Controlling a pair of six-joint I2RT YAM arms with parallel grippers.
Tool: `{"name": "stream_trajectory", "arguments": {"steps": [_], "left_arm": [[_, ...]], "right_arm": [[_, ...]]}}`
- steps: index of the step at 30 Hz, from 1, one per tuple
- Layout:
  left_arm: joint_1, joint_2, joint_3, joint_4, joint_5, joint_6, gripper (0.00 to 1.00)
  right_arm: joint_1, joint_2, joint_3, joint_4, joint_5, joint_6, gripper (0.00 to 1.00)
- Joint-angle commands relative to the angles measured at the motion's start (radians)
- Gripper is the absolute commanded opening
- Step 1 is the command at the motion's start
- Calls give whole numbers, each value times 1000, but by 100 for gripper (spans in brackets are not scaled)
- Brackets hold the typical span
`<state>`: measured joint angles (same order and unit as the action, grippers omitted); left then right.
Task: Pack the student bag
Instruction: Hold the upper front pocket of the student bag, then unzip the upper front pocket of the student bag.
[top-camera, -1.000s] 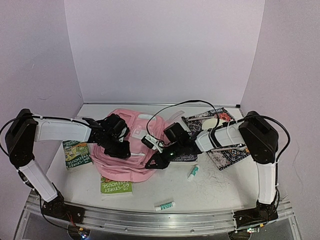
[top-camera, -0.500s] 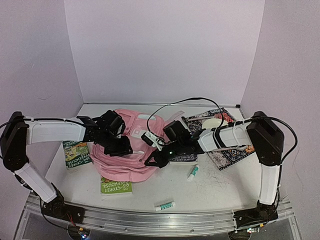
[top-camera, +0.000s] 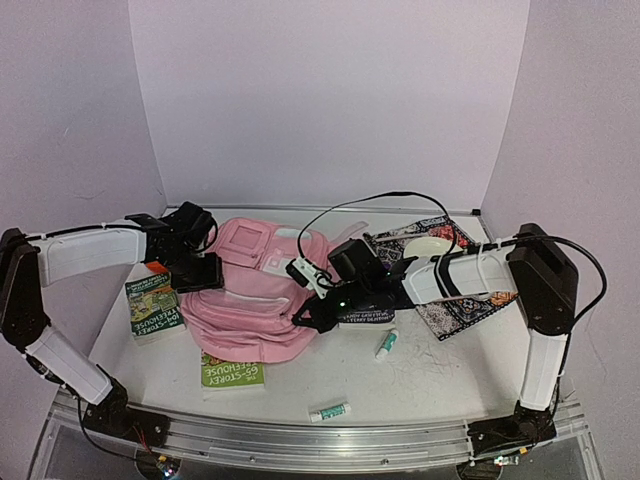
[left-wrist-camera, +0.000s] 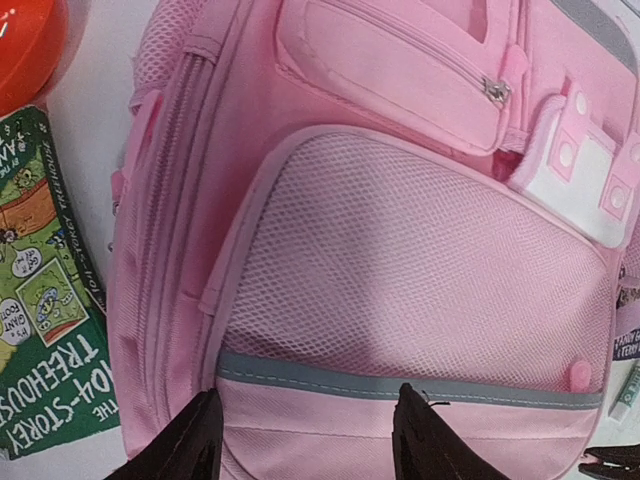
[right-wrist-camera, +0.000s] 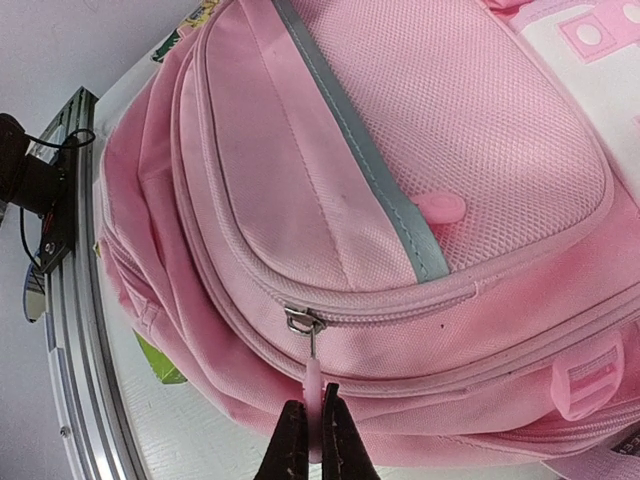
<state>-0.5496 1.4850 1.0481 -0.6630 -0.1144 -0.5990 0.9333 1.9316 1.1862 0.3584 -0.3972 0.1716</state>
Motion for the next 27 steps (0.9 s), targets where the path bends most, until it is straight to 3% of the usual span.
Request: {"name": "stream_trajectory", "arguments": {"steps": [1,11,16,21,27], "left_arm": [[43,-1,15,-29,-24,58,60],[93,30,-4,5,92,76,54],[93,24,-43,87,215,38,34],[92,-6,-81,145,263,-20,0],[93,-148,-126,226,221,-193,0]], "right_arm": [[-2,-71,3,0,40,12,0],[2,-75,10,-4,46,22,0],[11,-74,23,-16,53,28,0],[19,-78,49,-41,72,44,0],[51,-86,110,-77,114,86,0]]}}
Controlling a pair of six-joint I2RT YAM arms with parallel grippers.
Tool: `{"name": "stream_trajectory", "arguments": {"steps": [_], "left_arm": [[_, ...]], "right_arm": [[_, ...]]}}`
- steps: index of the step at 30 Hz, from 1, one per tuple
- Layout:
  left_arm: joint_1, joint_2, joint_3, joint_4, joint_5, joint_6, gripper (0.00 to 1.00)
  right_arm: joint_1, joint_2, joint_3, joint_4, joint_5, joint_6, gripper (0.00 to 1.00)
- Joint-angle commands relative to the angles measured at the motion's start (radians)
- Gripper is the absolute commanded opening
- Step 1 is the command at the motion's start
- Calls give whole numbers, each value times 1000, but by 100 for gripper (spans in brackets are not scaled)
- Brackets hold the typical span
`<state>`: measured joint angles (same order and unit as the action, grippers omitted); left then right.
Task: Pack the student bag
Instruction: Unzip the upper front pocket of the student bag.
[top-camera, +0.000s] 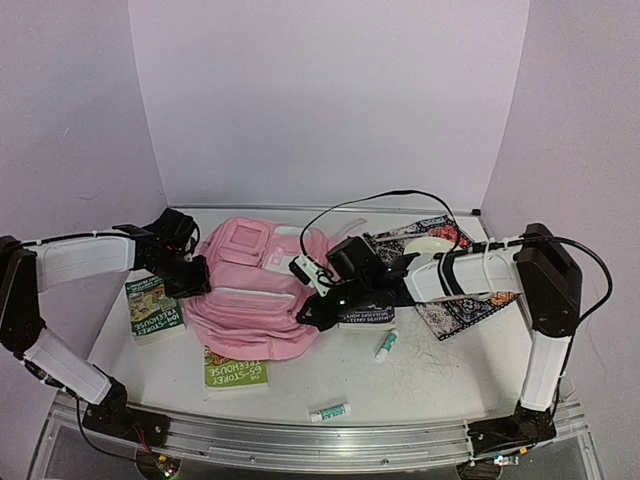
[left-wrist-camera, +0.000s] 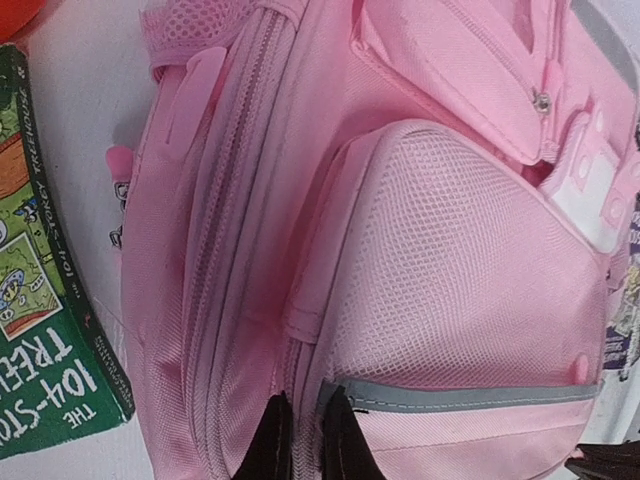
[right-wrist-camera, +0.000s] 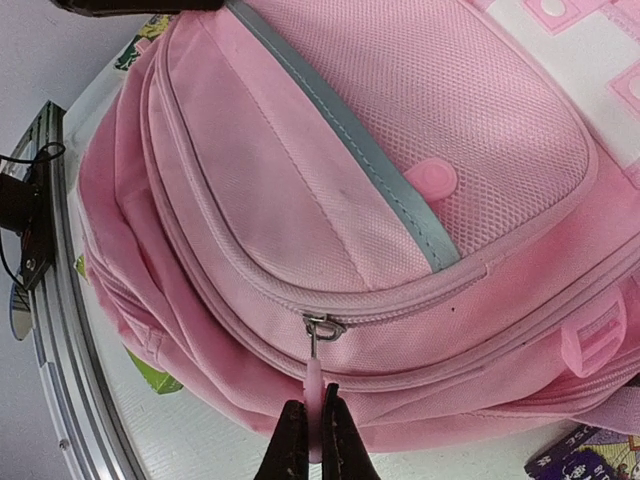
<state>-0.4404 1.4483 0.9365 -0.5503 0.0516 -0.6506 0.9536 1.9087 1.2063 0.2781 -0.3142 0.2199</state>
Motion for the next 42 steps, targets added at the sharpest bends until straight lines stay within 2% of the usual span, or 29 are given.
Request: {"name": "stream_trajectory", "arguments": {"steps": [1,14,23,35,42], "left_arm": [[-17,-132,-22,126,47,-169,0],[-19,-299,-128,291,14,-390,0],[-32,-242,-97,350,2,-396,0],[-143,-220,-95,468,-26,-489,0],[-181,-228,-112,488,-39,-505,0]], "right_arm": [[37,-62,105,-3,37,44,0],[104,-18,280,-20,58,79,0],[114,-76,221,-22,46,52,0],[121,34,332,-38,97,146,0],[124,90,422,-28,28,141,0]]}}
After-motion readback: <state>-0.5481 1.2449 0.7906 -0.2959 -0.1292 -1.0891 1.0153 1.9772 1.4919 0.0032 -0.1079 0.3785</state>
